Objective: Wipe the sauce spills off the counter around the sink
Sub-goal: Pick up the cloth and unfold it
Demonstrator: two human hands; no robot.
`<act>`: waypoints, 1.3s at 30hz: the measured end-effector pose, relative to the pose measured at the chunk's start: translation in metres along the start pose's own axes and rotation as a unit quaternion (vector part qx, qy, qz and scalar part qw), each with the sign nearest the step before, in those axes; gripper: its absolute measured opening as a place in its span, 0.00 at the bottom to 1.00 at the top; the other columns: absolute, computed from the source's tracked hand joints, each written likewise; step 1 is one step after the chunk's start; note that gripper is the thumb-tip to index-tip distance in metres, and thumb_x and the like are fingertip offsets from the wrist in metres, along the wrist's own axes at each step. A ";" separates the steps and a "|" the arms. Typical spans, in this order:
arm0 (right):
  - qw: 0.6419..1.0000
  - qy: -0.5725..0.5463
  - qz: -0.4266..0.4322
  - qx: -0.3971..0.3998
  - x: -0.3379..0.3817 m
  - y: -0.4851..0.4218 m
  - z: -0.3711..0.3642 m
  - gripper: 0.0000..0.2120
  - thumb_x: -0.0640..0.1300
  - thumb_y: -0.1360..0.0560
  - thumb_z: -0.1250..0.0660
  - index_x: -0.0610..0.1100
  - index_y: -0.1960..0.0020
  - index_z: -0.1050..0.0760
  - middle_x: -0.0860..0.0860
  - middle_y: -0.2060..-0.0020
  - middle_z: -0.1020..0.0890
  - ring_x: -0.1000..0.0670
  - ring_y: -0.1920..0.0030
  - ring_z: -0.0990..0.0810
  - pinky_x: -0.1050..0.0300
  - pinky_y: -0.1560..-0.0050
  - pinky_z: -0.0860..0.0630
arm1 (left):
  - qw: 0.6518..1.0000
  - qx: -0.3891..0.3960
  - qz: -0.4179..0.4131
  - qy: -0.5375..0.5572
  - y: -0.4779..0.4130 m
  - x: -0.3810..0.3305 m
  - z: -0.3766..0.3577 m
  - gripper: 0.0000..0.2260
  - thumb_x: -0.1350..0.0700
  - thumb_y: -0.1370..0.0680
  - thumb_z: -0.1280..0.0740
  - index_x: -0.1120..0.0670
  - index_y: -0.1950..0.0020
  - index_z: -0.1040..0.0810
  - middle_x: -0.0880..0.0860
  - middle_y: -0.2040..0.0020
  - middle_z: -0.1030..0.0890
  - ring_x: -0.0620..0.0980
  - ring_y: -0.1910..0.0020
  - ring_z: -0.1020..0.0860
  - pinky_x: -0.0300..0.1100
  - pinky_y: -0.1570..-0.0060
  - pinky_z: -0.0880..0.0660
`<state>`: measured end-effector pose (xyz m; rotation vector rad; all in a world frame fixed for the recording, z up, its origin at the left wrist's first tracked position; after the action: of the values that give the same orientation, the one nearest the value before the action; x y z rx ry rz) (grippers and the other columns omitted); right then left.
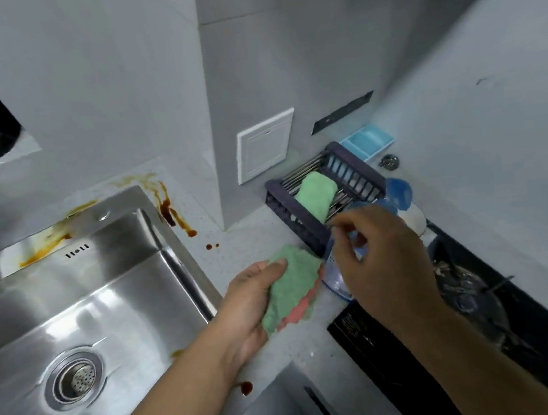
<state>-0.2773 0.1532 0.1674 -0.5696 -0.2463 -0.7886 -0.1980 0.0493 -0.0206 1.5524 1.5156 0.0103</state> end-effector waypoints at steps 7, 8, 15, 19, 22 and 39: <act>0.986 -0.033 -0.164 0.003 -0.087 -0.046 0.045 0.09 0.45 0.22 0.32 0.47 0.44 0.17 0.48 0.49 0.18 0.51 0.53 0.20 0.54 0.51 0.23 | 0.994 0.107 0.003 0.012 0.008 -0.021 -0.106 0.18 0.59 0.19 0.40 0.69 0.32 0.29 0.71 0.46 0.22 0.61 0.59 0.20 0.46 0.67 0.26; 0.976 -0.094 -0.191 0.047 -0.095 -0.049 0.037 0.08 0.45 0.23 0.31 0.48 0.45 0.16 0.52 0.53 0.16 0.58 0.58 0.20 0.57 0.54 0.23 | 0.993 0.115 0.010 0.006 0.010 -0.019 -0.115 0.19 0.58 0.19 0.40 0.69 0.32 0.29 0.71 0.46 0.22 0.62 0.58 0.21 0.47 0.65 0.27; 0.951 -0.190 -0.231 0.080 -0.105 -0.052 0.017 0.06 0.48 0.24 0.30 0.49 0.50 0.16 0.54 0.64 0.19 0.56 0.66 0.24 0.59 0.62 0.29 | 0.989 0.142 0.034 -0.028 0.016 -0.005 -0.147 0.18 0.60 0.19 0.44 0.69 0.33 0.31 0.68 0.50 0.27 0.58 0.62 0.28 0.46 0.67 0.37; 0.948 -0.196 -0.240 0.072 -0.108 -0.048 0.013 0.06 0.50 0.24 0.31 0.49 0.51 0.18 0.52 0.61 0.19 0.53 0.60 0.22 0.60 0.62 0.29 | 0.990 0.130 0.056 -0.020 0.017 -0.005 -0.147 0.17 0.58 0.17 0.44 0.69 0.36 0.28 0.66 0.51 0.25 0.58 0.64 0.26 0.43 0.71 0.33; 0.948 -0.200 -0.239 0.066 -0.110 -0.046 0.014 0.05 0.50 0.23 0.30 0.50 0.51 0.18 0.52 0.61 0.19 0.53 0.60 0.22 0.59 0.61 0.28 | 0.990 0.126 0.065 -0.014 0.018 -0.006 -0.145 0.18 0.57 0.17 0.44 0.69 0.35 0.27 0.67 0.53 0.22 0.59 0.63 0.24 0.43 0.70 0.32; 0.944 -0.213 -0.241 0.069 -0.110 -0.036 0.015 0.05 0.51 0.22 0.31 0.52 0.50 0.18 0.47 0.59 0.18 0.50 0.58 0.20 0.57 0.58 0.25 | 0.984 0.157 0.076 0.021 0.018 0.000 -0.151 0.19 0.58 0.18 0.44 0.68 0.32 0.29 0.67 0.52 0.21 0.60 0.65 0.20 0.41 0.75 0.25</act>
<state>-0.3789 0.2079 0.1483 -0.5494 -0.8593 -1.1052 -0.2718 0.1406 0.0752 1.9269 1.4790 -0.1150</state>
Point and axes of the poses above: each hand's wrist, its own y-axis away from the middle knuckle, its own z-axis out of the back of the hand, x = y × z, the point moved 10 cm from there along -y, towards the middle knuckle
